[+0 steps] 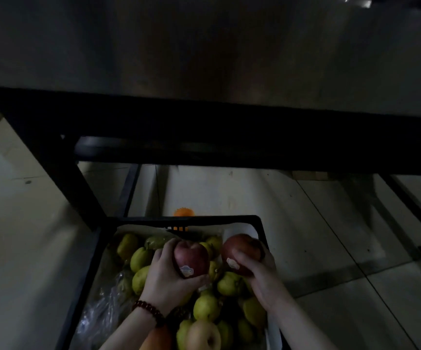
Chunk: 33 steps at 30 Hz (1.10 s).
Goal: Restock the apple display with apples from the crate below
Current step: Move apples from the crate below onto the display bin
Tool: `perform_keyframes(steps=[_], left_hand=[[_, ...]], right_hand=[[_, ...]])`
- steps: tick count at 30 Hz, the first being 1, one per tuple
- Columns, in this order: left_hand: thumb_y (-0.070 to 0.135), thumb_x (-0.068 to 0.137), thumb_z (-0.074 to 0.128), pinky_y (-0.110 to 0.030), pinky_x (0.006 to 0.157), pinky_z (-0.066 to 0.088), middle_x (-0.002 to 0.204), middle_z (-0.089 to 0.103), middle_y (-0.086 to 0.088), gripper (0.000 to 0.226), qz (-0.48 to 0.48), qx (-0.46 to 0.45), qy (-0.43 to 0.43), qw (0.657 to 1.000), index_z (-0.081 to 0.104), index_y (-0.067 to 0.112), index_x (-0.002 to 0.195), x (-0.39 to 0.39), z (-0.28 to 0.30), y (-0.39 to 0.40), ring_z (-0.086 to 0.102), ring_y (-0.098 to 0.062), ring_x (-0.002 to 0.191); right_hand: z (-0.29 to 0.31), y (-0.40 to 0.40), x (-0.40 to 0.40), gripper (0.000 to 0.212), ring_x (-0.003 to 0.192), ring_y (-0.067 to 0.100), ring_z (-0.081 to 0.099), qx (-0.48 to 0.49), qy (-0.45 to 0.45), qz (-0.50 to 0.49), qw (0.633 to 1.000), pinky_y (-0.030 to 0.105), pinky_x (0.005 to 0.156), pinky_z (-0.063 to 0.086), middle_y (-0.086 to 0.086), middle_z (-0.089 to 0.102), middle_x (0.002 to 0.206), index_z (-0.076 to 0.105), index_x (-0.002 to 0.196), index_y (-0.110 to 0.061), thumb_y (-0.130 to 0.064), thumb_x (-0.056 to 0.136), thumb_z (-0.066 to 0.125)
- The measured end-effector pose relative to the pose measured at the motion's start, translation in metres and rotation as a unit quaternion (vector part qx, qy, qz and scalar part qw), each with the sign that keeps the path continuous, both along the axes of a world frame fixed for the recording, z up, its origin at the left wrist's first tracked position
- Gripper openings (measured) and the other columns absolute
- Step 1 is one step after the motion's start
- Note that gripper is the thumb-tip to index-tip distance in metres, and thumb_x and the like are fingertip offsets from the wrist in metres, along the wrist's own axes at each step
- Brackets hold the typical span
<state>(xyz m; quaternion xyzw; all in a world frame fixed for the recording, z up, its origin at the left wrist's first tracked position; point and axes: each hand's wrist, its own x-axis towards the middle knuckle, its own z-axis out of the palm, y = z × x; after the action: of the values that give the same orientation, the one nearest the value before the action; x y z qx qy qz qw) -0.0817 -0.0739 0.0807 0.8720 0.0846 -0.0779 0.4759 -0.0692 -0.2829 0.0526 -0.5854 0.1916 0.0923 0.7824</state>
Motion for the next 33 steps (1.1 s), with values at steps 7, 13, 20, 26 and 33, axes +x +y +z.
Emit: perform_keyframes(steps=[7, 13, 20, 26, 33], left_hand=[[0.055, 0.038, 0.085, -0.031, 0.095, 0.047, 0.121, 0.043, 0.003, 0.111, -0.023, -0.003, 0.073, 0.997, 0.036, 0.03, 0.134, -0.004, 0.149, 0.013, 0.049, -0.017, 0.111], [0.061, 0.028, 0.079, -0.008, 0.079, 0.032, 0.109, 0.043, 0.013, 0.113, -0.035, -0.011, 0.024, 0.999, 0.039, 0.034, 0.13, 0.012, 0.307, 0.021, 0.044, 0.0, 0.098], [0.057, 0.034, 0.084, -0.015, 0.09, 0.035, 0.121, 0.046, 0.01, 0.114, -0.045, -0.02, -0.061, 0.997, 0.037, 0.032, 0.134, 0.074, 0.466, 0.042, 0.047, -0.002, 0.109], [0.049, 0.042, 0.086, -0.027, 0.105, 0.038, 0.125, 0.046, 0.007, 0.11, -0.02, -0.002, -0.104, 0.994, 0.036, 0.026, 0.137, 0.137, 0.52, 0.081, 0.046, -0.014, 0.121], [0.048, 0.048, 0.086, -0.042, 0.107, 0.04, 0.135, 0.047, -0.003, 0.106, -0.022, 0.042, -0.11, 0.993, 0.034, 0.024, 0.137, 0.221, 0.547, 0.117, 0.045, -0.021, 0.125]], right_hand=[[0.14, 0.011, -0.02, 0.083, 0.1, 0.037, 0.07, -0.018, 0.075, -0.009, 0.997, 0.053, 0.095, 0.053, 0.018, 0.075, 0.103, 0.069, 0.107, -0.01, -0.03, 0.031, 0.096], [0.305, 0.011, -0.02, 0.085, 0.09, 0.035, 0.071, -0.023, 0.058, 0.034, 0.997, 0.04, 0.068, 0.061, 0.017, 0.07, 0.102, 0.066, 0.099, -0.008, -0.019, 0.021, 0.095], [0.452, 0.024, 0.043, 0.089, 0.105, 0.032, 0.068, -0.077, -0.031, 0.05, 0.995, 0.056, 0.097, 0.051, 0.014, 0.073, 0.109, 0.072, 0.101, -0.012, -0.04, 0.022, 0.101], [0.516, 0.054, 0.097, 0.087, 0.1, 0.036, 0.066, -0.055, -0.035, 0.034, 0.997, 0.05, 0.083, 0.058, 0.024, 0.062, 0.117, 0.067, 0.108, -0.011, -0.031, 0.03, 0.1], [0.538, 0.095, 0.132, 0.092, 0.097, 0.028, 0.071, -0.125, -0.052, 0.039, 0.99, 0.051, 0.089, 0.057, 0.008, 0.069, 0.107, 0.07, 0.106, -0.016, -0.052, 0.025, 0.096]])
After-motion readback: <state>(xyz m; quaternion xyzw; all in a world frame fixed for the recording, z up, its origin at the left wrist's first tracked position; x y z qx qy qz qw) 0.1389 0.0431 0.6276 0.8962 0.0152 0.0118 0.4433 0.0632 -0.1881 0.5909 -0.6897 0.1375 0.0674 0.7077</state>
